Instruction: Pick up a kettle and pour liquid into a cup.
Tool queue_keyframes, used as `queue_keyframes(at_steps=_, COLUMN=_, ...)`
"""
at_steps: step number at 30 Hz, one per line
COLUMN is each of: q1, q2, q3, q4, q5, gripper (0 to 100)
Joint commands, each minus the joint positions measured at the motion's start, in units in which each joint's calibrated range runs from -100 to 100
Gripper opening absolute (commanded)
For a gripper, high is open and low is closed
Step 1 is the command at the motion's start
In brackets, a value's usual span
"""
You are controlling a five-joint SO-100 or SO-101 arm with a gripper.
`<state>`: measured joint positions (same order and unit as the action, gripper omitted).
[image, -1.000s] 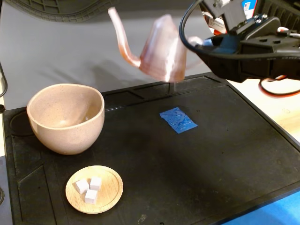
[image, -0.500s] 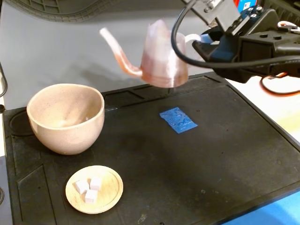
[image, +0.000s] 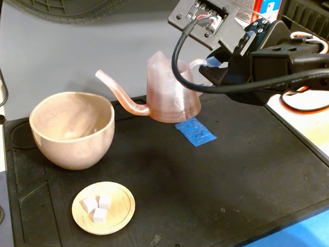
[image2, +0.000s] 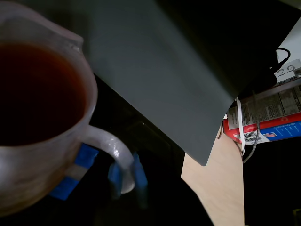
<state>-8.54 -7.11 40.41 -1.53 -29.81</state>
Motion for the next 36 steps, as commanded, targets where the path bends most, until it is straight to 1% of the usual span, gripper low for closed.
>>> queue_keyframes(at_steps=1, q1=-0.1, q2=-3.0, q3=-4.1, q4=-0.2, q5=1.0, gripper=1)
queue_keyframes(at_steps=2, q1=-0.1, q2=-3.0, q3=-4.7, q4=0.1, q5=3.3, gripper=1)
queue_keyframes(at_steps=8, q1=-0.1, q2=-2.6, q3=-6.9, q4=0.1, q5=3.5, gripper=1)
queue_keyframes(at_steps=10, q1=-0.4, q2=2.8, q3=-13.9, q4=0.1, q5=3.5, gripper=1)
queue_keyframes(at_steps=13, q1=-1.5, q2=4.6, q3=-16.3, q4=0.1, q5=3.5, gripper=1)
queue_keyframes(at_steps=15, q1=-1.2, q2=4.6, q3=-16.3, q4=0.1, q5=8.9, gripper=1)
queue_keyframes(at_steps=19, q1=-0.8, q2=4.5, q3=-16.3, q4=0.1, q5=14.4, gripper=1)
queue_keyframes(at_steps=23, q1=-0.8, q2=4.5, q3=-16.4, q4=0.1, q5=17.4, gripper=1)
queue_keyframes(at_steps=31, q1=-0.7, q2=4.8, q3=-17.6, q4=0.1, q5=17.5, gripper=1)
queue_keyframes(at_steps=33, q1=-0.7, q2=4.8, q3=-17.8, q4=0.1, q5=18.9, gripper=1)
queue_keyframes(at_steps=36, q1=-0.6, q2=4.8, q3=-17.8, q4=0.1, q5=18.9, gripper=1)
